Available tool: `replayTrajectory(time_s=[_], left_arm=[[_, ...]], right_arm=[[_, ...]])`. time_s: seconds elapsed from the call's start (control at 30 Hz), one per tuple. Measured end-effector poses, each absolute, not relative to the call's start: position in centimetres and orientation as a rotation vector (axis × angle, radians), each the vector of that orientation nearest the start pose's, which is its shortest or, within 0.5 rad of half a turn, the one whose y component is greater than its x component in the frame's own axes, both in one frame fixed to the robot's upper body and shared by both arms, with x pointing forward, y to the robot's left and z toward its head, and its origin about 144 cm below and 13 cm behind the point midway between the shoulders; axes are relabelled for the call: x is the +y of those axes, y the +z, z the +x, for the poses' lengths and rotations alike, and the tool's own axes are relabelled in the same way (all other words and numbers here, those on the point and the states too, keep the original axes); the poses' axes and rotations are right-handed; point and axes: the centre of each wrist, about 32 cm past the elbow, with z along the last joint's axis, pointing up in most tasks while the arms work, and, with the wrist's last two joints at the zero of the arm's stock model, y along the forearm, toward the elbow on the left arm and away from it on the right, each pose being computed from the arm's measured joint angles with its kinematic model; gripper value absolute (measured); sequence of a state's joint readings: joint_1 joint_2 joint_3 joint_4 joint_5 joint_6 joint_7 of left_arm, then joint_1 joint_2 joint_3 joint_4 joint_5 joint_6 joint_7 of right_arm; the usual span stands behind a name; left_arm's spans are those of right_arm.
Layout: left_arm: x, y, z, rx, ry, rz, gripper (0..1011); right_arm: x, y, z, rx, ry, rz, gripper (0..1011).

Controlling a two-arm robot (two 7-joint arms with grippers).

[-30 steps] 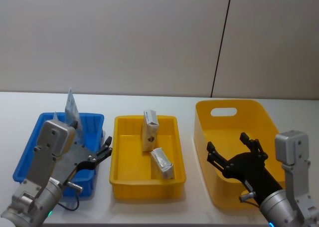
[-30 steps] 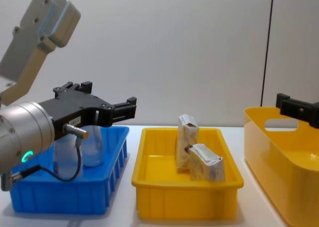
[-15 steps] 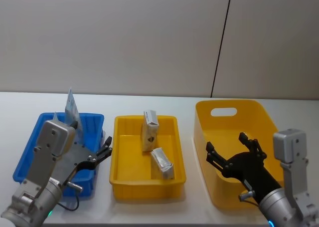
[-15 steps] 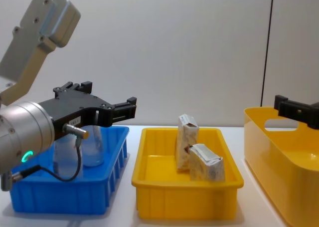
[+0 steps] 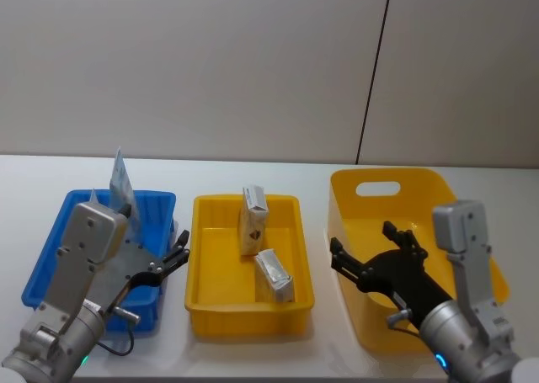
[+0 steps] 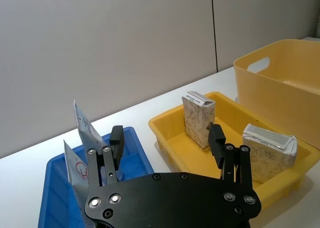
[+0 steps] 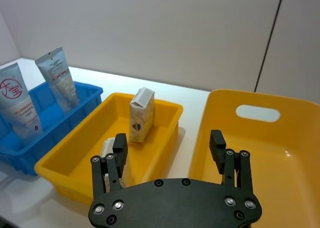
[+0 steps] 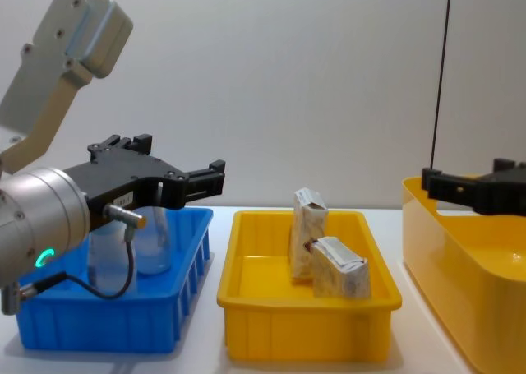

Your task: Bimanual collaborative sorting of washing and personal care products

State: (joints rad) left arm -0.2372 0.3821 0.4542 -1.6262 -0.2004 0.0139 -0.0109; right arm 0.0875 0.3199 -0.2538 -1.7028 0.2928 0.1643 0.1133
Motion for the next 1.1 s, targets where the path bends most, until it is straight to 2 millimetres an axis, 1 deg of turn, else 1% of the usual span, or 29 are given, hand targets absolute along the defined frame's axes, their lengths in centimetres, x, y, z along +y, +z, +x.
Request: replayTrajectory(time_s=[0.27, 0.57, 1.1], left_arm=[[19.8, 120.4, 49.2, -0.268, 1.124, 0.061, 1001], [19.8, 120.4, 49.2, -0.268, 1.124, 0.061, 1001], [19.8, 120.4, 49.2, -0.268, 1.124, 0.061, 1001]], right_arm=[[-21.8, 120.5, 48.4, 0.024, -1.142, -0.103, 1002], [-19.5, 121.0, 49.8, 0.067, -1.105, -0.16, 1002], [-16.6, 121.4, 51.2, 0.176, -1.096, -0.277, 1002]])
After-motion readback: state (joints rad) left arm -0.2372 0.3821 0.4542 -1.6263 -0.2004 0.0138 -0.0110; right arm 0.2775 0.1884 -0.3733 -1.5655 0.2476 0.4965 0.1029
